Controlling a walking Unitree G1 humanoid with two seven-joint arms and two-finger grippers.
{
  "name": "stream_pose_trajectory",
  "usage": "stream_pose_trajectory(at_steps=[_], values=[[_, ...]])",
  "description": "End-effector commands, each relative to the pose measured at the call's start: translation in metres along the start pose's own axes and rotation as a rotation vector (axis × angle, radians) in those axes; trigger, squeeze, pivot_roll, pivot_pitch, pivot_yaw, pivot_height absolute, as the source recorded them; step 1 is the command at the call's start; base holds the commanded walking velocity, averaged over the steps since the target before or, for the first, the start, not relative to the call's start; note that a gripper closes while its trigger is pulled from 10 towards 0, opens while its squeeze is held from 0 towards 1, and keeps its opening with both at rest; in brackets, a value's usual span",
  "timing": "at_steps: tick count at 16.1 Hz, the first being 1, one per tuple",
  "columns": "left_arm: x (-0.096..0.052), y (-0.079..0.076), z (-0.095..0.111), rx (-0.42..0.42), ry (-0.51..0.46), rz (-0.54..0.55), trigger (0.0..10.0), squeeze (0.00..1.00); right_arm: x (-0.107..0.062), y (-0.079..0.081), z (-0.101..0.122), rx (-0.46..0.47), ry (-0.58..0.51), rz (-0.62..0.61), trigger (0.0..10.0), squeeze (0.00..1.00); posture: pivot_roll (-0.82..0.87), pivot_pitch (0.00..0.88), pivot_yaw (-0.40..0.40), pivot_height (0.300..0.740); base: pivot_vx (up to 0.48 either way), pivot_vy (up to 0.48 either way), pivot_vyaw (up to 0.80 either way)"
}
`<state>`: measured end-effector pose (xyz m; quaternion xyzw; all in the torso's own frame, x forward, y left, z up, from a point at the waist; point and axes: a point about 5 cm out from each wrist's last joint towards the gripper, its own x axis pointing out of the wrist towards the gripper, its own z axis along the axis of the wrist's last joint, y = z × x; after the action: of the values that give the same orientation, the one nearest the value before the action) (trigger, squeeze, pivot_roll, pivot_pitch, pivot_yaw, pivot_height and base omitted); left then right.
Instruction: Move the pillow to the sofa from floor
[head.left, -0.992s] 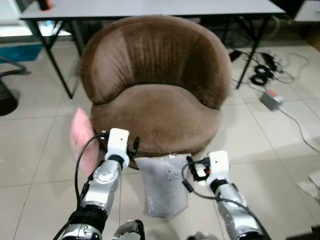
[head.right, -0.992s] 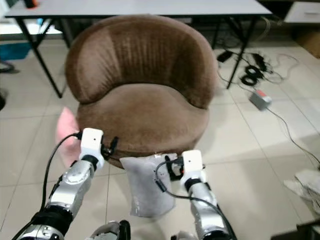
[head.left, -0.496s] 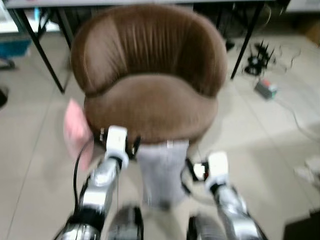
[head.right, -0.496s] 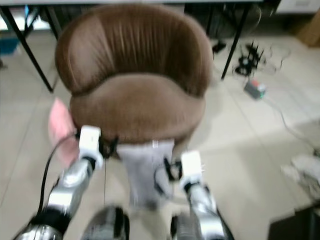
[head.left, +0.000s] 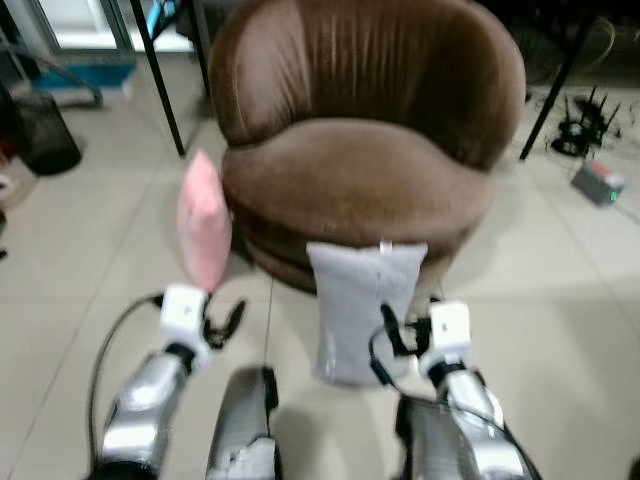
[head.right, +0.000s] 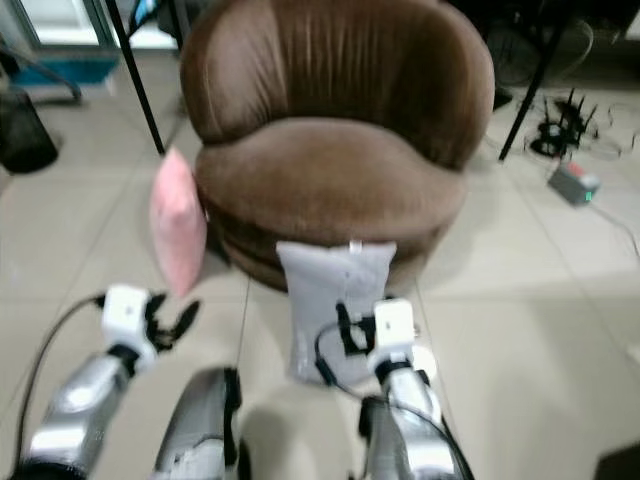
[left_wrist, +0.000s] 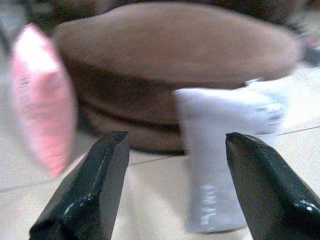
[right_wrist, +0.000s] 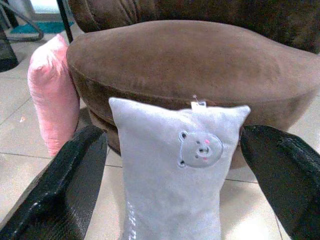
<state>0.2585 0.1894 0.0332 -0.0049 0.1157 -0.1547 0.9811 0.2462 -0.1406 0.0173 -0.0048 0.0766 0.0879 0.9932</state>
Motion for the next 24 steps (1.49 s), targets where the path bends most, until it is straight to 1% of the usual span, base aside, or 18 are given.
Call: stream_pose_trajectory(at_steps=[1,2,4,7,9,10,11,13,17,19,24], values=[[0.005,-0.012,0.003,0.022,-0.001,-0.050,10.0,0.00,0.002,-0.002,0.005,-0.021,-0.018,-0.009,10.0,0.00,-0.09,0.055,0.004,0.541,0.000,0.000,0.00],[0.008,-0.013,0.003,0.035,-0.003,-0.027,10.0,0.00,0.005,0.000,0.005,-0.031,-0.007,0.001,10.0,0.00,-0.09,0.051,0.002,0.541,0.000,0.000,0.00],[0.009,-0.009,0.002,0.040,0.008,0.017,10.0,0.00,0.008,-0.002,0.005,-0.036,0.019,-0.003,10.0,0.00,-0.09,0.045,-0.006,0.541,0.000,0.000,0.00],[0.010,-0.011,0.003,0.044,0.003,0.011,10.0,0.00,0.007,-0.004,0.005,-0.041,0.019,-0.001,10.0,0.00,-0.09,0.049,-0.005,0.541,0.000,0.000,0.00],[0.015,-0.012,0.006,0.063,0.004,0.003,10.0,0.00,0.006,-0.004,0.003,-0.042,0.026,-0.007,10.0,0.00,-0.10,0.056,-0.003,0.541,0.000,0.000,0.00],[0.019,-0.012,0.008,0.079,0.007,-0.003,10.0,0.00,0.005,-0.004,0.003,-0.041,0.028,-0.010,10.0,0.00,-0.10,0.059,-0.001,0.541,0.446,0.000,0.00],[0.027,-0.016,0.013,0.108,0.008,-0.016,10.0,0.00,0.004,-0.003,0.001,-0.040,0.033,-0.013,10.0,0.00,-0.11,0.063,0.002,0.541,0.446,0.000,0.00],[0.032,-0.020,0.015,0.121,0.011,-0.025,10.0,0.00,0.003,-0.003,-0.001,-0.037,0.038,-0.015,10.0,0.00,-0.11,0.069,0.008,0.541,0.446,0.000,0.00],[0.035,-0.027,0.015,0.141,0.012,-0.060,10.0,0.00,0.004,-0.002,-0.001,-0.034,0.039,-0.018,10.0,0.00,-0.11,0.075,0.018,0.541,0.474,0.000,0.00],[0.036,-0.031,0.015,0.136,0.008,-0.070,10.0,0.00,0.004,-0.001,-0.001,-0.034,0.043,-0.017,10.0,0.00,-0.11,0.077,0.018,0.541,0.480,0.000,0.00],[0.034,-0.030,0.013,0.116,0.006,-0.056,10.0,0.00,0.004,0.001,-0.004,-0.033,0.054,-0.012,10.0,0.00,-0.11,0.081,0.018,0.541,0.477,0.000,0.00]])
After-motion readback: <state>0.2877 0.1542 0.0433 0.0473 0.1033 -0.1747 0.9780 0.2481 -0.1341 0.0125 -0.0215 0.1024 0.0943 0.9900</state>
